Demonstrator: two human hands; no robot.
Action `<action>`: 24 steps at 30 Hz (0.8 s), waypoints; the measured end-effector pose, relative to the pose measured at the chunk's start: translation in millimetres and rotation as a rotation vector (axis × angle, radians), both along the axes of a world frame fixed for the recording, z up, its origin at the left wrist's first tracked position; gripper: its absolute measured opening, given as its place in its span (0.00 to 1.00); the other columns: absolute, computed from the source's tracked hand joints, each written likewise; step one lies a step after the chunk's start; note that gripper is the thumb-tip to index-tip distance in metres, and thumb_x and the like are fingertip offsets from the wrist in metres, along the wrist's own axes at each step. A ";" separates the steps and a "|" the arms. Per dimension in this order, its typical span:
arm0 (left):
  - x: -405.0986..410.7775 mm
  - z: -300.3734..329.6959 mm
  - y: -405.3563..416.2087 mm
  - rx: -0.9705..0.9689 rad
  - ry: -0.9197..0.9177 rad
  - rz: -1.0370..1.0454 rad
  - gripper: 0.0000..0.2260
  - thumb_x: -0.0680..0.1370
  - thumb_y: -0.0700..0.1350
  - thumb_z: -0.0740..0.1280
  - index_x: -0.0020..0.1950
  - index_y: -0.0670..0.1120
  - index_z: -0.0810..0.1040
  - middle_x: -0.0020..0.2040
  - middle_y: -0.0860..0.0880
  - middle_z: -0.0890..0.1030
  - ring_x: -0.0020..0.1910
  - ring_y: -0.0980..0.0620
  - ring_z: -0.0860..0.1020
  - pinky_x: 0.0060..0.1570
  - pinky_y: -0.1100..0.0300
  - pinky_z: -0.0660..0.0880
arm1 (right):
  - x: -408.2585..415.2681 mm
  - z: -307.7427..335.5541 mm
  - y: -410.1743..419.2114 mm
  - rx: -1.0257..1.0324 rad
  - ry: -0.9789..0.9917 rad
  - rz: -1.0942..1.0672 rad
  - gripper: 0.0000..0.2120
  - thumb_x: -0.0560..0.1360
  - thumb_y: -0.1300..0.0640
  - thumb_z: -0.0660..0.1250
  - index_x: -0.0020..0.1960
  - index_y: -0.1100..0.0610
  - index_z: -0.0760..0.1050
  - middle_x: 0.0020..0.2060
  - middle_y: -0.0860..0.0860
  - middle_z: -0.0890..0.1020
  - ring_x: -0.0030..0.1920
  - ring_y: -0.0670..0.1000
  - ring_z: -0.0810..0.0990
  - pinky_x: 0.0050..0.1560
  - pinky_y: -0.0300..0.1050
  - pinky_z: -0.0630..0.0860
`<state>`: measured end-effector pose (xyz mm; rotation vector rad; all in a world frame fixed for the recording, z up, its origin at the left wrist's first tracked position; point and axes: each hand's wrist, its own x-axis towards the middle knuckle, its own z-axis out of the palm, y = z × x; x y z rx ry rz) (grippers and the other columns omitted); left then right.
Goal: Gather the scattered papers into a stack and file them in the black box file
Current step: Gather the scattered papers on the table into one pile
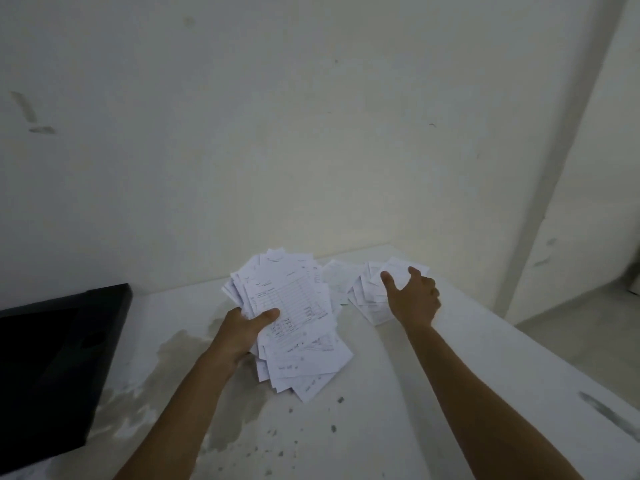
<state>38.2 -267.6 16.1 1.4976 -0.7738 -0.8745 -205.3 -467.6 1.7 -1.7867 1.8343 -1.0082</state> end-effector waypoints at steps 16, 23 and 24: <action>11.3 -21.0 -30.1 0.018 0.045 0.009 0.09 0.74 0.44 0.75 0.54 0.49 0.83 0.48 0.49 0.87 0.48 0.46 0.86 0.47 0.50 0.81 | -8.8 -18.2 -47.1 -0.007 0.318 0.146 0.31 0.71 0.27 0.62 0.63 0.49 0.74 0.61 0.53 0.78 0.63 0.57 0.74 0.65 0.53 0.65; 15.3 -23.6 -30.2 0.016 0.057 0.029 0.08 0.73 0.44 0.75 0.52 0.49 0.83 0.48 0.48 0.87 0.48 0.45 0.85 0.51 0.46 0.81 | 16.7 -1.3 -39.0 0.247 0.436 0.055 0.47 0.63 0.24 0.69 0.66 0.59 0.70 0.64 0.59 0.75 0.66 0.60 0.72 0.65 0.55 0.65; 15.2 -23.4 -30.3 0.019 0.056 0.028 0.08 0.73 0.44 0.75 0.52 0.49 0.83 0.48 0.48 0.87 0.48 0.45 0.85 0.51 0.45 0.81 | 17.9 0.8 -38.6 0.272 0.438 0.065 0.48 0.63 0.24 0.70 0.67 0.59 0.69 0.65 0.59 0.74 0.67 0.60 0.72 0.66 0.55 0.65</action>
